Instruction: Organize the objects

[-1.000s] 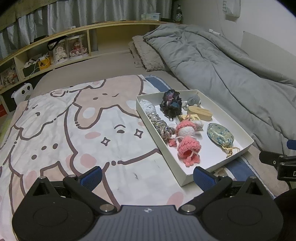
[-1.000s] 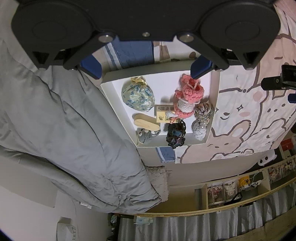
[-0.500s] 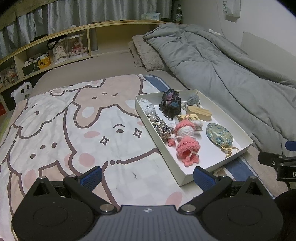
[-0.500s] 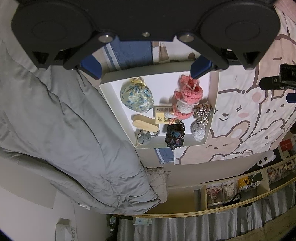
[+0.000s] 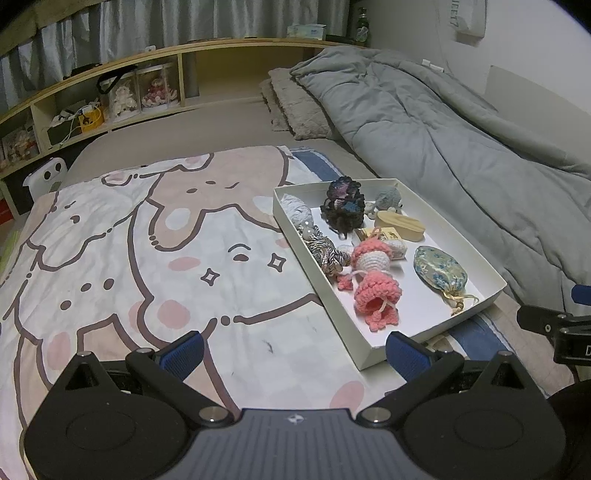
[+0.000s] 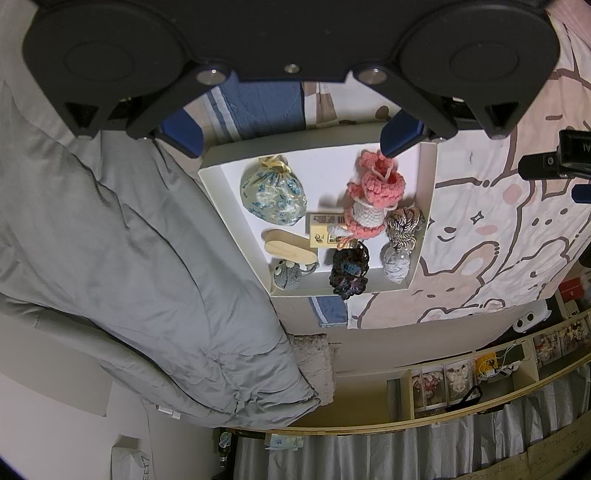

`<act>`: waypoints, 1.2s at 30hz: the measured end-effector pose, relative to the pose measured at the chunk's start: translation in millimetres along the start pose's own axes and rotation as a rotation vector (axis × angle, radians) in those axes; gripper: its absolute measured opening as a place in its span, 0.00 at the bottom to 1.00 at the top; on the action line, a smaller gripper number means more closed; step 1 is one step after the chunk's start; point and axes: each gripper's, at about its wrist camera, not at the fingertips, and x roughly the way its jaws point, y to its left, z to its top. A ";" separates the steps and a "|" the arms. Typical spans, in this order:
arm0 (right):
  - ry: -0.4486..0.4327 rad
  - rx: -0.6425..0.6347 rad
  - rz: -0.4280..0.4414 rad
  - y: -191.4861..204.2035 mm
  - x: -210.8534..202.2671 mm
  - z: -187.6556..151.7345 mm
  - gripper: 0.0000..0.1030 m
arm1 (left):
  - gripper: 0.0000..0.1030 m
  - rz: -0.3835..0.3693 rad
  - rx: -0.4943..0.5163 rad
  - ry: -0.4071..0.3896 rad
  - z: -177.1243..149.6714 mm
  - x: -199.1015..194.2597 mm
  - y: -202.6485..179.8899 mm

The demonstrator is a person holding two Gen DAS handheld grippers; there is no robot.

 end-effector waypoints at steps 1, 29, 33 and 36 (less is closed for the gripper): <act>0.000 0.000 0.000 0.2 0.0 -0.3 1.00 | 1.00 0.000 -0.002 0.001 0.1 0.2 0.2; 0.001 -0.001 -0.001 0.4 -0.1 0.4 1.00 | 1.00 0.001 -0.013 0.006 -2.2 0.4 2.9; 0.002 -0.001 -0.001 0.3 -0.1 0.6 1.00 | 1.00 0.001 -0.013 0.005 -2.3 0.3 2.8; 0.002 -0.001 -0.001 0.3 -0.2 0.5 1.00 | 1.00 0.001 -0.014 0.006 -2.2 0.5 2.8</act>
